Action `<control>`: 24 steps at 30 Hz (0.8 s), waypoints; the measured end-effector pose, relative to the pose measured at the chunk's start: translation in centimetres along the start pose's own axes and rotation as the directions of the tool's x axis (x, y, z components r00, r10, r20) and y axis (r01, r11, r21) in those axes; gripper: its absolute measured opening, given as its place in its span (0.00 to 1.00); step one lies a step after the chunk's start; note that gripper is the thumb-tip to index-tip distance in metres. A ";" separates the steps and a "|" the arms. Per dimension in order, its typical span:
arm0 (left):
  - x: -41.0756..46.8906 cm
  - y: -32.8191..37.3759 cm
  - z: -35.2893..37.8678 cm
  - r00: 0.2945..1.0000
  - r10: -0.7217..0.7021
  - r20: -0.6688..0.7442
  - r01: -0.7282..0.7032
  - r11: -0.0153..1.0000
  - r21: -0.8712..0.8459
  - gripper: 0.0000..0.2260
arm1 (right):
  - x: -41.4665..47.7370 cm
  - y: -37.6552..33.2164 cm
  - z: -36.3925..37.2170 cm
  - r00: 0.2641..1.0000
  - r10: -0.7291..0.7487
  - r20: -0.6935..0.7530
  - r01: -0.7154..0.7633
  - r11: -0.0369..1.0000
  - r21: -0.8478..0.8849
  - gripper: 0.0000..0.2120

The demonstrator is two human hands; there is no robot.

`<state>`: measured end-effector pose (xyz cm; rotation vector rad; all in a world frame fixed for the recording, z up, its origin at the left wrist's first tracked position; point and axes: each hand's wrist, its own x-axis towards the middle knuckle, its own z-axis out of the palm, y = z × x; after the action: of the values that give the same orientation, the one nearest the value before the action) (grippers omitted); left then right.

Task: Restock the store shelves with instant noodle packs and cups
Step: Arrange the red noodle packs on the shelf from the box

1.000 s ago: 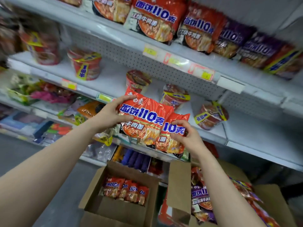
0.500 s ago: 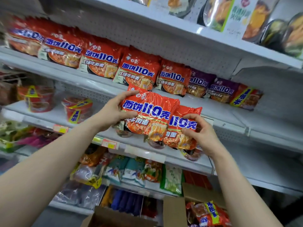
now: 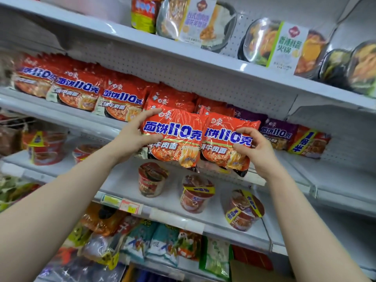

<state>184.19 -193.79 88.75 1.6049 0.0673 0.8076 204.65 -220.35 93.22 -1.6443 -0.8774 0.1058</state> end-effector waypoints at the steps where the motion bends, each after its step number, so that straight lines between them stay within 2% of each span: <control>1: 0.7 -0.1 -0.2 1.000 0.018 -0.007 -0.017 0.999 0.029 0.30 | 1.1 -0.1 -0.3 1.000 0.000 -0.009 0.000 1.000 -0.002 0.17; 5: 3.5 -0.8 -0.6 0.996 0.070 -0.053 -0.064 0.990 0.122 0.30 | 5.4 0.5 -1.1 0.998 0.018 -0.055 -0.020 0.999 -0.032 0.18; 8: 5.0 -1.7 -0.7 0.991 0.073 -0.111 -0.058 0.989 0.137 0.29 | 8.5 1.9 -1.2 0.997 0.031 -0.067 -0.036 0.997 -0.062 0.18; 11: 6.2 -2.4 -0.8 0.981 0.099 -0.164 -0.060 0.972 0.229 0.29 | 11.2 3.8 -1.0 0.996 0.057 -0.062 -0.063 0.993 -0.099 0.21; 18: 7.3 -3.7 -1.2 0.979 0.104 -0.175 -0.038 0.938 0.345 0.30 | 15.5 6.5 1.5 0.997 0.081 -0.007 -0.082 0.989 -0.121 0.18; 24: 7.8 -4.2 -0.6 0.982 0.088 -0.167 -0.045 0.969 0.244 0.28 | 17.3 7.6 4.1 0.997 -0.022 -0.077 -0.001 0.954 -0.298 0.16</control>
<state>191.37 -188.60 88.50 1.7656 0.2477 1.0248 218.46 -206.95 92.05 -1.9106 -0.8725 -0.1045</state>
